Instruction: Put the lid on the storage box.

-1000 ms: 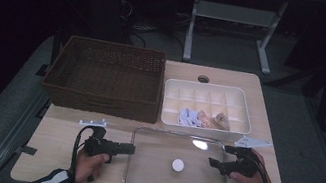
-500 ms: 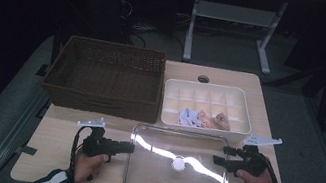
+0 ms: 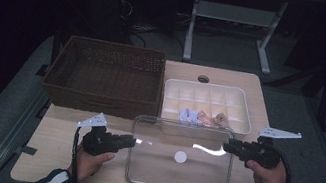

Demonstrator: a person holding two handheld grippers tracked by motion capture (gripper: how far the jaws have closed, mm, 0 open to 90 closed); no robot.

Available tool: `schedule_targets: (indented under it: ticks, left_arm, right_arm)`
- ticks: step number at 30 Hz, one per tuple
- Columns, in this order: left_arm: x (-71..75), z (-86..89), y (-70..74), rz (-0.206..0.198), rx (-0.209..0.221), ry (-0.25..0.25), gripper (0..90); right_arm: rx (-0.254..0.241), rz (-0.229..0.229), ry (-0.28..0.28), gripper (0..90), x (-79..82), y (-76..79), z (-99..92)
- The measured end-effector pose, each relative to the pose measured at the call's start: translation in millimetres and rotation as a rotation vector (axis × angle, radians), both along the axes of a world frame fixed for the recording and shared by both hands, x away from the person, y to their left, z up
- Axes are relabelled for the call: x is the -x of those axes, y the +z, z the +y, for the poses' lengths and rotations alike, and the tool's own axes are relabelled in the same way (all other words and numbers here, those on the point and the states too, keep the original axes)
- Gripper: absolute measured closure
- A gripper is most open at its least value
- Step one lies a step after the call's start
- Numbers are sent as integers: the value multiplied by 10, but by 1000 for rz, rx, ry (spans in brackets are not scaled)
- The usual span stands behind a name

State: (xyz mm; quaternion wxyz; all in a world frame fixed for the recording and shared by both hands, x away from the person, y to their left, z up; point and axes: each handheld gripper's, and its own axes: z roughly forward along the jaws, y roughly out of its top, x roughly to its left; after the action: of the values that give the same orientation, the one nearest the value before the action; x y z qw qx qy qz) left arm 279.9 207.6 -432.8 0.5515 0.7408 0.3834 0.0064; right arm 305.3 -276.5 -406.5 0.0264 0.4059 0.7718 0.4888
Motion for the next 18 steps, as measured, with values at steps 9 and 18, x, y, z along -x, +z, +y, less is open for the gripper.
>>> schedule_targets:
  ticks: [9, 18]
  left_arm:
    - [-65, -1, 148, -43, 63, 25, 807]
    - [-111, -63, 206, -68, 61, 20, 808]
  right_arm:
    - [-21, -55, -11, 687, -31, 255, -45]
    - [-34, -84, -25, 691, -38, 350, -101]
